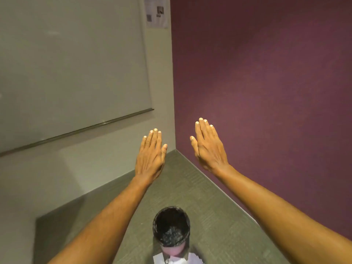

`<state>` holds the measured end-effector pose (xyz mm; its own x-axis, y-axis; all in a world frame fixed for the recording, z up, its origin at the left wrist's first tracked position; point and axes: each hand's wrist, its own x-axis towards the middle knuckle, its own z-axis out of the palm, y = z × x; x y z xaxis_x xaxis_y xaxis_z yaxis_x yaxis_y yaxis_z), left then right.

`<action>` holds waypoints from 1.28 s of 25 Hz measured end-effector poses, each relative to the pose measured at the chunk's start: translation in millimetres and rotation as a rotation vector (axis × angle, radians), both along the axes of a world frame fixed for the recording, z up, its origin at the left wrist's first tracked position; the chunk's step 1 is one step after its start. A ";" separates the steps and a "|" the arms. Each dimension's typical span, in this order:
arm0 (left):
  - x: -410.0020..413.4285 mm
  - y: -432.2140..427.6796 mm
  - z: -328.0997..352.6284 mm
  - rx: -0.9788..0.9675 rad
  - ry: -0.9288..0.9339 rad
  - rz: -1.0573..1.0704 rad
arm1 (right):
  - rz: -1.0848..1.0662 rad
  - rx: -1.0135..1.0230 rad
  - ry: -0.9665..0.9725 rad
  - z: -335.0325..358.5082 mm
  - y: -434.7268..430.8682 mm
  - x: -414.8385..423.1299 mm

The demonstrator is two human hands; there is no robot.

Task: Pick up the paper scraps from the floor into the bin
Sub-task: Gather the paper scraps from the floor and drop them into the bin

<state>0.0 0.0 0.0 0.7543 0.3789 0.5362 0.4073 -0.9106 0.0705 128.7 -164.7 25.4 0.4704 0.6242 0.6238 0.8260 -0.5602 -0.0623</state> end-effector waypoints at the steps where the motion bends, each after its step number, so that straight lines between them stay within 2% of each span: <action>1: -2.5 -5.0 -12.8 -0.024 0.030 0.018 | -0.020 -0.018 0.036 -14.7 -1.5 -1.0; 12: -51.0 -44.4 -222.5 -0.231 0.276 0.029 | -0.021 -0.279 0.374 -239.8 -34.6 -56.7; 19: -106.4 -65.2 -387.4 -0.357 0.505 0.056 | -0.058 -0.433 0.484 -386.5 -54.9 -93.6; 24: -123.2 -79.7 -507.1 -0.479 0.636 0.030 | -0.047 -0.519 0.545 -522.9 -69.0 -111.7; 26: -125.0 -78.5 -552.3 -0.545 0.650 0.033 | -0.046 -0.562 0.574 -571.2 -71.0 -112.7; 32: -122.6 -71.1 -687.9 -0.523 0.666 0.082 | -0.058 -0.620 0.635 -702.0 -72.5 -107.8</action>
<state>-122.6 -71.1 -687.9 0.8096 0.5215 -0.2695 0.5763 -0.7933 0.1962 20.8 -237.2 -676.6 0.6539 0.7276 -0.2075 0.7082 -0.6851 -0.1706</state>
